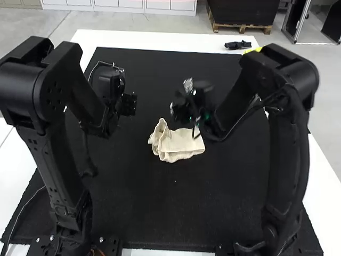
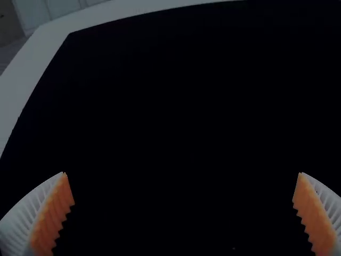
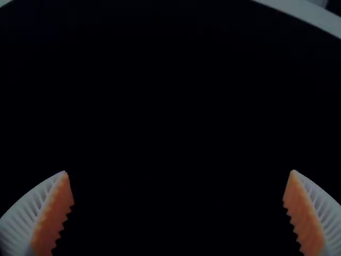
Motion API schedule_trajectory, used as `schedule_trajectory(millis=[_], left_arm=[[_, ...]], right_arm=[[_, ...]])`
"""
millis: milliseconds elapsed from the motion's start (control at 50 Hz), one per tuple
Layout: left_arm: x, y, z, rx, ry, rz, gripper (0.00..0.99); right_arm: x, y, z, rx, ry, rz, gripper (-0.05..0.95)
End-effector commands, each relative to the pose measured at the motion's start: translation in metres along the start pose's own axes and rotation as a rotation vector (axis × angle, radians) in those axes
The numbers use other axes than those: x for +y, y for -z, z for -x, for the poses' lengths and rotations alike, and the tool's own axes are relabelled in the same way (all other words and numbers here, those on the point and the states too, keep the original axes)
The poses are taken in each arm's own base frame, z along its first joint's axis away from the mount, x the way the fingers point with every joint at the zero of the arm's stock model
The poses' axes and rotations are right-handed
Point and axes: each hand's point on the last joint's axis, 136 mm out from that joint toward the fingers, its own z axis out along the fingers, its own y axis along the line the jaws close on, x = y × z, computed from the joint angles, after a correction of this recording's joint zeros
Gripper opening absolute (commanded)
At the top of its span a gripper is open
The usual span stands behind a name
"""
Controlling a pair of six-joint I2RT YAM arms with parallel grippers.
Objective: Fold the towel.
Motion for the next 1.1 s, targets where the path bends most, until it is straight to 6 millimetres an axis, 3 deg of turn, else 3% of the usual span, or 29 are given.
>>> schedule_trajectory(millis=[0,140,240,360,520,800,940,1080], left_arm=[[0.018,-0.003,0.035,-0.090,0.053,0.061,0.967],[0.047,-0.006,0.066,-0.159,0.117,0.156,0.967],[0.062,-0.006,0.083,-0.203,0.170,0.192,0.969],[0.077,0.006,0.092,-0.236,0.195,0.220,0.969],[0.095,0.041,0.100,-0.273,0.196,0.252,0.969],[0.101,0.119,0.104,-0.390,0.209,0.243,0.969],[0.101,0.149,0.089,-0.438,0.212,0.243,0.969],[0.092,0.174,0.069,-0.492,0.220,0.189,0.969]], right_arm=[[-0.088,0.011,0.073,-0.158,-0.063,-0.202,0.91],[-0.176,0.036,0.113,-0.221,-0.104,-0.369,0.91],[-0.235,0.064,0.117,-0.225,-0.130,-0.487,0.91],[-0.267,0.099,0.102,-0.211,-0.147,-0.570,0.91],[-0.261,0.146,0.092,-0.241,-0.153,-0.601,0.91],[-0.237,0.222,0.093,-0.355,-0.159,-0.635,0.91],[-0.224,0.262,0.097,-0.439,-0.156,-0.640,0.91],[-0.207,0.291,0.078,-0.449,-0.164,-0.630,0.91]])
